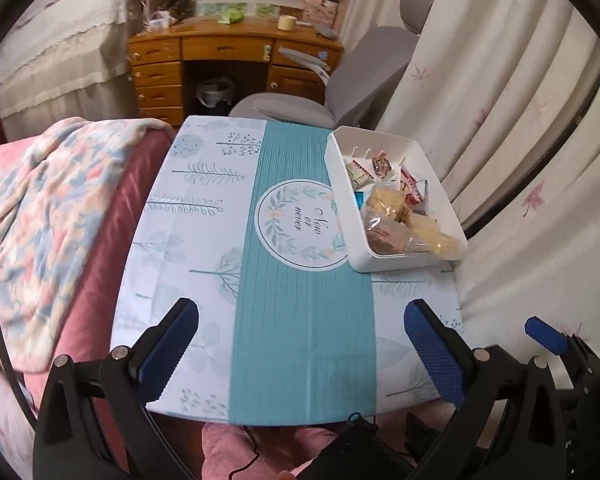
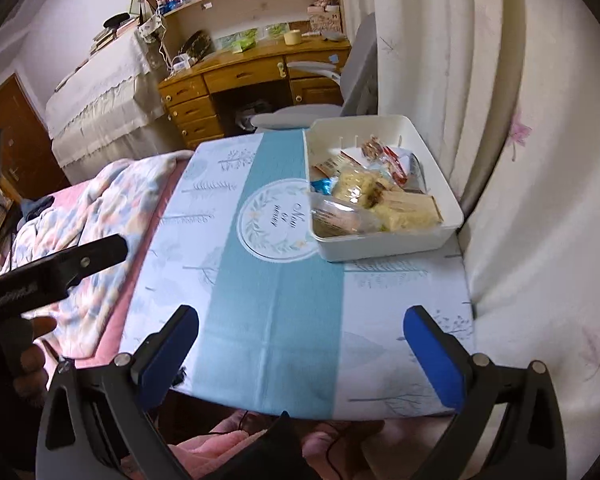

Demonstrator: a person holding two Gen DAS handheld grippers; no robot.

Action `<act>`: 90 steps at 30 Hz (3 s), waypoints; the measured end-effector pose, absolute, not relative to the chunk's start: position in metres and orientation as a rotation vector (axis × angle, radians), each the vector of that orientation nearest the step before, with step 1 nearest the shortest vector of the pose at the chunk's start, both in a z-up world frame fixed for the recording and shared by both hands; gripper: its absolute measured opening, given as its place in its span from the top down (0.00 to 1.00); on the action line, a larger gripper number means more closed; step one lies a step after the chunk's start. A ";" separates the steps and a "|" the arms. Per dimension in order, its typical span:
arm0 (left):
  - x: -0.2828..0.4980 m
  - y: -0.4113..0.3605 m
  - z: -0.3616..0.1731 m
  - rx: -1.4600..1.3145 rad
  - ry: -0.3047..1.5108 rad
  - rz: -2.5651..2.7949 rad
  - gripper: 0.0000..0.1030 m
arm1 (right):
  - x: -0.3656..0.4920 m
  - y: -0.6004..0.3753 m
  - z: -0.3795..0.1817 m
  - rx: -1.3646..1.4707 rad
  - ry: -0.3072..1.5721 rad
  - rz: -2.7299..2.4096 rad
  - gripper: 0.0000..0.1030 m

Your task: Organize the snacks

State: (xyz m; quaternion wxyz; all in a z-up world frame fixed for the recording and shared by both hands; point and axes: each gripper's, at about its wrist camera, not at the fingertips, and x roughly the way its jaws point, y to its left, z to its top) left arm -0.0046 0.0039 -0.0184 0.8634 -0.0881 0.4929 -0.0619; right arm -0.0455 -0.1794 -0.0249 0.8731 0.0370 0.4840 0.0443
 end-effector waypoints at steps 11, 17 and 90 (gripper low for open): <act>-0.033 -0.047 -0.013 -0.138 1.021 -0.048 0.01 | -0.062 -0.217 -0.013 0.121 1.009 0.148 0.00; -0.037 -0.055 -0.006 -0.100 0.988 -0.013 0.01 | -0.066 -0.216 -0.003 0.091 0.961 0.170 0.00; -0.036 -0.078 -0.005 -0.047 0.968 0.048 0.01 | -0.052 -0.225 -0.021 0.125 1.025 0.158 0.00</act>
